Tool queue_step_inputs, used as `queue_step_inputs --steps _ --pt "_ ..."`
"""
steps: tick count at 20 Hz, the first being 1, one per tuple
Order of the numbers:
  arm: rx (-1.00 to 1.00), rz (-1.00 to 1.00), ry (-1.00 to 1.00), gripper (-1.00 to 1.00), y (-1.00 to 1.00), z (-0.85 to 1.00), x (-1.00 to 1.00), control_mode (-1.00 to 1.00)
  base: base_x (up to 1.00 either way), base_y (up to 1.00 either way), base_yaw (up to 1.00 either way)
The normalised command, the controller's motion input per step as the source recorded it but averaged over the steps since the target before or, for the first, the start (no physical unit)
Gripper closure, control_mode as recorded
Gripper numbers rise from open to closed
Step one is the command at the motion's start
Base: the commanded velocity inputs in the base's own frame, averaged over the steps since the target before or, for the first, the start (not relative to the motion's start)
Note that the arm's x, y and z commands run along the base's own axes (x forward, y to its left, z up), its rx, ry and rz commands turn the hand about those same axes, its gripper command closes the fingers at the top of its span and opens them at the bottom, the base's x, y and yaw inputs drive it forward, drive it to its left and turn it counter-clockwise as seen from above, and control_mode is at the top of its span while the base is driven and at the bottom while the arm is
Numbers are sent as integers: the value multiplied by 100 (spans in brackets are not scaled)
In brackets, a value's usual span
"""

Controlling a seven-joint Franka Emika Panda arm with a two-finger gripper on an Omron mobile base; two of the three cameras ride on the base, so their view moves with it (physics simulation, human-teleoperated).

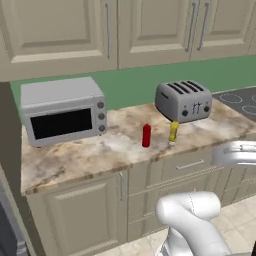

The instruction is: Place the mustard and ketchup from the counter to the top shelf of the fridge. If the existing items in the fridge are on the top shelf, move them to other shelves.

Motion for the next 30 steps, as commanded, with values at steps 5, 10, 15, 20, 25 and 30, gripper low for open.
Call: queue_step_inputs --steps 5,10,15,20,25,30 --pt "0 0 0 -100 0 0 0 100 48 -74 17" --pt "0 0 0 -100 0 0 0 100 -5 -41 27" --pt "0 0 0 -100 0 0 0 100 -5 -24 21" --pt "0 0 0 -100 0 0 0 100 11 -2 7" --pt "0 2 0 -100 -2 -4 36 -100 5 0 1" --pt "0 1 0 -100 -14 -23 55 -100 0 0 0"
